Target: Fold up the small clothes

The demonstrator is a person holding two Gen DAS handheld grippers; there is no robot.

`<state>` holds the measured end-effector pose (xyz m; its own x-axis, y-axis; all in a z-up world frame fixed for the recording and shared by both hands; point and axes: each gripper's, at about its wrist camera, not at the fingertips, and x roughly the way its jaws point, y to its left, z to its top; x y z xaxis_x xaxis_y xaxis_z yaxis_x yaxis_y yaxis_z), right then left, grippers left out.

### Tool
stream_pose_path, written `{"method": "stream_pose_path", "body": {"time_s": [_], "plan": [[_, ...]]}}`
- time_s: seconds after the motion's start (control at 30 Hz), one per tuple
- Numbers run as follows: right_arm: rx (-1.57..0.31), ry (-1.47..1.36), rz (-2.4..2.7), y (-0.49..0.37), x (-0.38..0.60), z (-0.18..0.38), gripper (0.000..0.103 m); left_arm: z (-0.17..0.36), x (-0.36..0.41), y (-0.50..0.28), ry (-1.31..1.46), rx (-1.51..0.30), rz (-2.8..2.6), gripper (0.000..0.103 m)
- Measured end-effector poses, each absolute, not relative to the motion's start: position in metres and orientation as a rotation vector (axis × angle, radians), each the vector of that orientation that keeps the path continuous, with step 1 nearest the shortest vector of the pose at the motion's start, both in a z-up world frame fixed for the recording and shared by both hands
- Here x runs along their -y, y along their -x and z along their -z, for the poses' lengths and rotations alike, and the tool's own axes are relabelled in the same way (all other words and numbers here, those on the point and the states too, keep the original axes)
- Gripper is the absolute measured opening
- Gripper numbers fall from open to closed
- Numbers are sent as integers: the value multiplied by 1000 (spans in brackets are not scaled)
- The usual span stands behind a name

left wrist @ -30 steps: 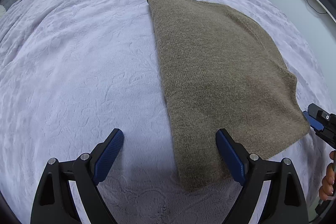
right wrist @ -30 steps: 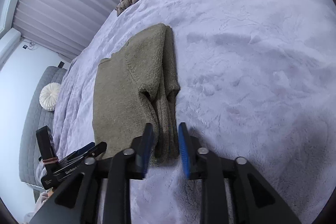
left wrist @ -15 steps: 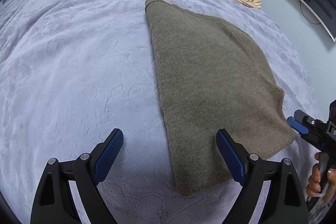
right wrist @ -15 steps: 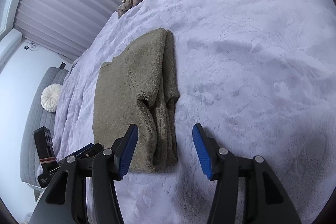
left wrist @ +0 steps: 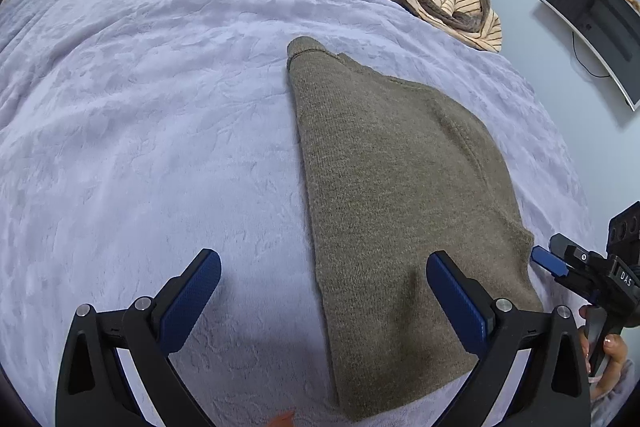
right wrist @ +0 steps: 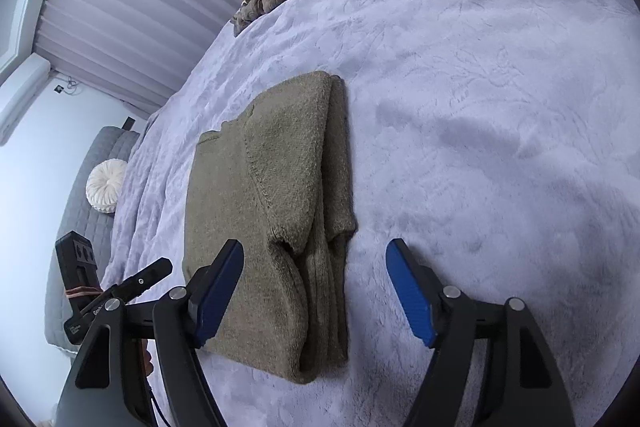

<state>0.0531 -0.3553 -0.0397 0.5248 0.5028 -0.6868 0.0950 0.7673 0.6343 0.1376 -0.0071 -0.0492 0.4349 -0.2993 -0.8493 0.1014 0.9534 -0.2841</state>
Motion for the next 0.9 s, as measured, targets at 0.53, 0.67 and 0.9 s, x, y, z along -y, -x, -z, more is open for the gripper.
{"method": "stream_pose_path", "body": {"time_s": [0.53, 0.67, 0.9], "plan": [[-1093, -756, -368, -105, 358, 68, 77, 76, 17, -195, 350, -1179, 381, 103], [-1119, -731, -390, -118, 353, 72, 77, 87, 27, -207, 344, -1209, 404, 103], [-1173, -682, -516, -149, 325, 82, 77, 99, 56, -217, 324, -1235, 473, 103]]}}
